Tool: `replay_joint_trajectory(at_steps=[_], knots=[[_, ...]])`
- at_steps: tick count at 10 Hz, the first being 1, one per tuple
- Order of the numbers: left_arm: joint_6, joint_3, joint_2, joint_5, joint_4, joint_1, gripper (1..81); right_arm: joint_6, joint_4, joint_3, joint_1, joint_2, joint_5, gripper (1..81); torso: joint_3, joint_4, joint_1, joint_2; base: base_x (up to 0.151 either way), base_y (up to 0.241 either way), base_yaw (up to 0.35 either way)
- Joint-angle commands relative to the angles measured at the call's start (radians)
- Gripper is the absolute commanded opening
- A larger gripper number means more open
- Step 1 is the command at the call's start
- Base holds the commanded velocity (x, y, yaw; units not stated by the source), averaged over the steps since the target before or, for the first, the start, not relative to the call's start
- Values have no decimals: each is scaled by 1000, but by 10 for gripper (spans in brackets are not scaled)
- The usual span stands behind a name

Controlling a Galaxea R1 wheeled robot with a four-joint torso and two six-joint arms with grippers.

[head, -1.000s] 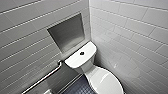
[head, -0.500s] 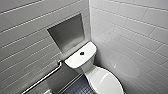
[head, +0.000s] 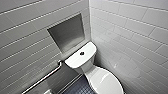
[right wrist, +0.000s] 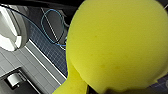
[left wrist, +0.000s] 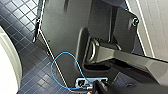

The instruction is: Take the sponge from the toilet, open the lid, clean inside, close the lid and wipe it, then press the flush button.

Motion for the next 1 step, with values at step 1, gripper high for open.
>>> replay_joint_trajectory(at_steps=[1], knots=[[6,-187,109,67,31,64,10,0,-6,14,-22,13,-84,10,0,0,0,0,0,0,0]])
